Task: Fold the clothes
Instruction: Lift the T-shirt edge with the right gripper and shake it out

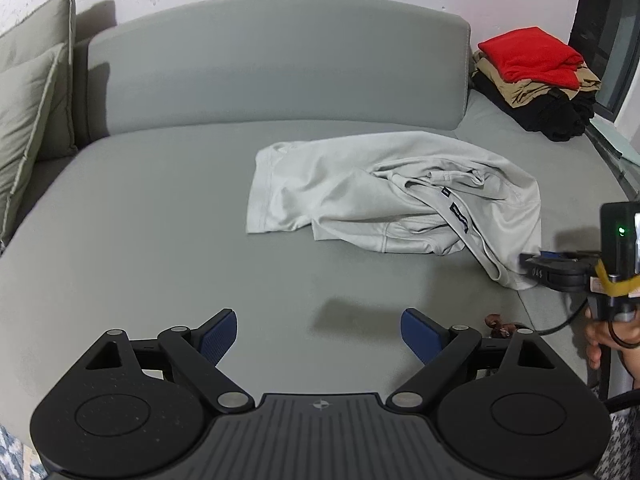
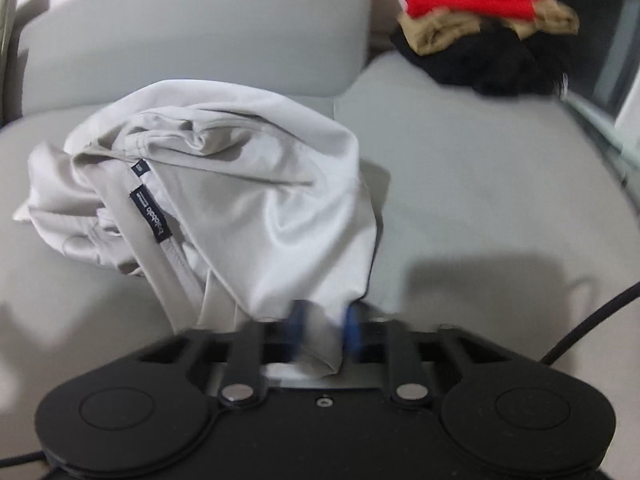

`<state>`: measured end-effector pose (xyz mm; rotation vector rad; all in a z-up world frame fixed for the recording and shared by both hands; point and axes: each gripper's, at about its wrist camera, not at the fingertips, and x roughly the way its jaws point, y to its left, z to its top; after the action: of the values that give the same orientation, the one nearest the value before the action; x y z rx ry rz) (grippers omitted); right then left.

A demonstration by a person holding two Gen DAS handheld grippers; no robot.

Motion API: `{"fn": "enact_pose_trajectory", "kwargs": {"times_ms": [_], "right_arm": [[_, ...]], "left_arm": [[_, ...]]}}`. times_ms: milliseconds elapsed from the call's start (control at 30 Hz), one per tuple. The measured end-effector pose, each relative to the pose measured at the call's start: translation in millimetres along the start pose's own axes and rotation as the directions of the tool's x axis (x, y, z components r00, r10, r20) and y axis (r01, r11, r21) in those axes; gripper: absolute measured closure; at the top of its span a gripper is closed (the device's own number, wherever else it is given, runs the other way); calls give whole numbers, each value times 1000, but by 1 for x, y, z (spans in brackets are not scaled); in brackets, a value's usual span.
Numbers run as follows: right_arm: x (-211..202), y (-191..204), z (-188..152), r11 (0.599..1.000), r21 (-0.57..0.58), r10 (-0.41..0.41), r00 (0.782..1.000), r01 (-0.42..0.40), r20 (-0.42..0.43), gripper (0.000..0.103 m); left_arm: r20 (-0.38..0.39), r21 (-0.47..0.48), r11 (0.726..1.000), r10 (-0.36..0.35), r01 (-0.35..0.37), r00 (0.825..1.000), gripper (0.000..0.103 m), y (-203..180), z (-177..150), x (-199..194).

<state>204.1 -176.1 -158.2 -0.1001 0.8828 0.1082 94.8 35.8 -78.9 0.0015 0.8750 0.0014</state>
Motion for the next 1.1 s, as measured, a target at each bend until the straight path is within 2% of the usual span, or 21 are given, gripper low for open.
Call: {"fn": "enact_pose_trajectory", "kwargs": {"times_ms": [33,67,133,267,400,433,500,600,733,800,833,867,933,1000,1033,1100], "right_arm": [[-4,0,3,999,26,23,1000,-23,6,99],[-14,-5,8,991,102,86,996,-87,13,99],[-36,-15,18,950,237,198,979,-203,47,99],[-105,-48,30,865,371,285,939,-338,192,100],[-174,-80,42,743,472,340,876,-474,344,100],[-188,-89,43,720,492,336,867,-489,369,100],[-193,-103,27,724,526,302,891,-447,340,100],[-190,-118,-3,728,571,271,924,-381,271,99],[-185,-138,-43,729,622,229,958,-287,175,94],[-183,-148,-62,727,643,208,970,-239,125,82],[-184,-149,-71,726,647,210,971,-232,113,65],[-188,-143,-80,724,639,237,963,-261,125,49],[-192,-133,-95,709,631,294,945,-316,143,38],[-174,-136,-86,675,636,352,921,-374,167,37],[-166,-137,-83,656,642,376,909,-397,179,37],[-165,-131,-90,626,657,399,896,-420,192,38]], "left_arm": [[10,5,1000,8,-8,1000,14,2,-1,-4],[19,7,1000,14,-14,1000,14,4,-2,-8],[33,2,1000,23,-23,999,15,10,-4,-16],[93,16,999,34,-36,995,16,21,-6,-41],[197,47,998,22,-32,980,17,36,-11,-79],[217,47,999,4,-15,976,17,40,-14,-88],[250,48,999,-35,23,968,16,46,-20,-101],[252,48,996,-89,80,964,11,40,-29,-96],[118,7,991,-130,130,984,9,18,-38,-56],[42,-75,982,-170,172,985,10,13,-39,-33],[21,-127,973,-193,194,981,11,15,-38,-23],[4,-177,961,-213,210,977,14,17,-36,-14],[-15,-304,927,-234,219,972,23,23,-31,5],[-45,-412,882,-272,230,961,37,28,-23,27],[-61,-443,862,-301,245,952,47,28,-19,37],[-86,-501,822,-359,271,929,56,27,-13,58]]}}
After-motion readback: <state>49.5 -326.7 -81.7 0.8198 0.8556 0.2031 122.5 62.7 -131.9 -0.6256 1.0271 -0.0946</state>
